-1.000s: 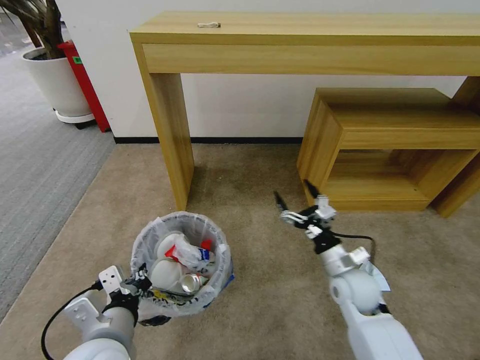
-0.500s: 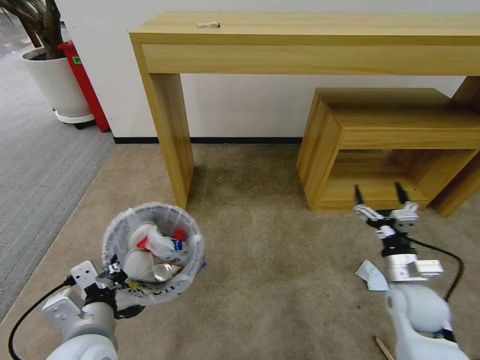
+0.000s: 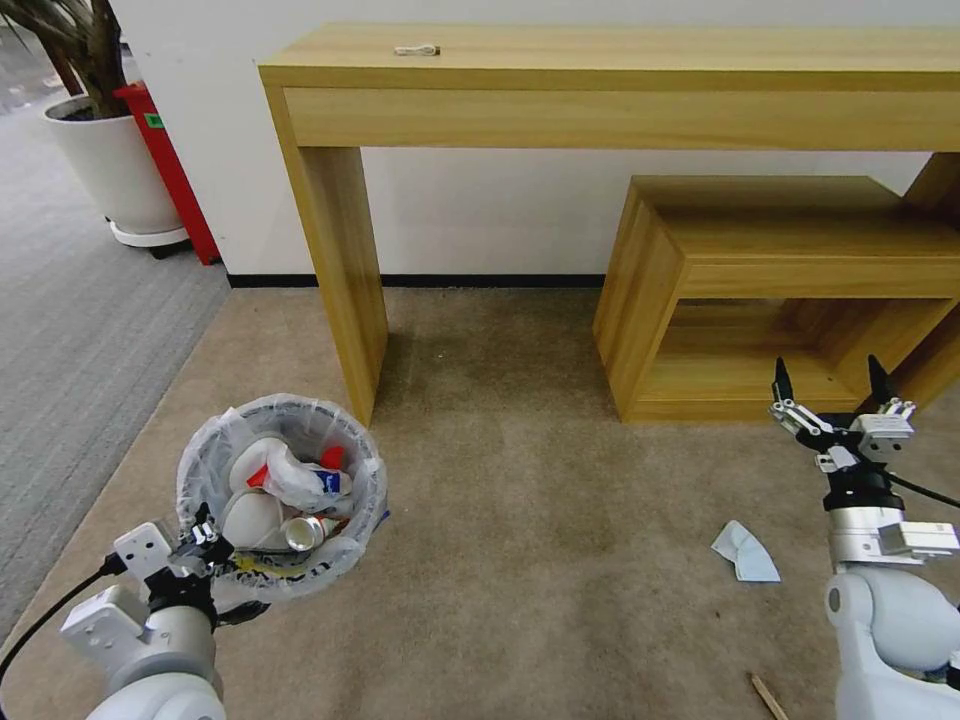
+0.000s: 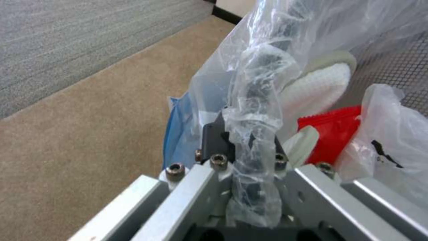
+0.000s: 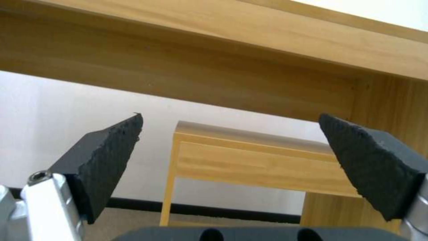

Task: Pick up the trash bin and place the garbage on the floor into it.

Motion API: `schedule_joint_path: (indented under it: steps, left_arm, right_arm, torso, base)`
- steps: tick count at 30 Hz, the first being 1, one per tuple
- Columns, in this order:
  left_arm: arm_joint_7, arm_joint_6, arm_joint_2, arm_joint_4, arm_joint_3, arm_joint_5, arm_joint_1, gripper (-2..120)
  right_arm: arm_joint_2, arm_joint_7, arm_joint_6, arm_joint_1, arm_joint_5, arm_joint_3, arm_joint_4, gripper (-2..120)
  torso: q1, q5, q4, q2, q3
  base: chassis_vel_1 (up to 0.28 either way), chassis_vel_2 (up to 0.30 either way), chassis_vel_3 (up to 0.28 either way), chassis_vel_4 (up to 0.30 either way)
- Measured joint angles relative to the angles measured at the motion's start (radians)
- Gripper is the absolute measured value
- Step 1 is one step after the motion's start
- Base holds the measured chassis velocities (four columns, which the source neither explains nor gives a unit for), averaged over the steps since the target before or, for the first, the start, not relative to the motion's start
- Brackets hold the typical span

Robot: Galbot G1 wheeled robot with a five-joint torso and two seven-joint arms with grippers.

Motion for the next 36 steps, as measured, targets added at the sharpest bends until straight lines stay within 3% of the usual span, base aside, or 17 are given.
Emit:
schedule_joint_path:
  steps: [19,36]
  left_arm:
    - [0.016,-0.013,0.005,0.031,0.008,-0.002,-0.013,1]
    - [0.019,-0.017,0.006,0.043,0.012,-0.002,-0.023,1]
  right_arm:
    - [0.011,0.027,0.007,-0.006,0.031,-0.011,-0.003,100]
    - [0.009,0.013,0.011,-0.017,0.017,-0.014,-0.013,100]
  torso:
    - [0.0,-0.0001,0.0,0.0,0.0]
    - [0.0,-0.0001,-0.0002,0.0,0.0]
  base:
    - [-0.015,-0.015,-0.012,-0.018]
    - [-0.103,-0.102,-0.109,-0.108]
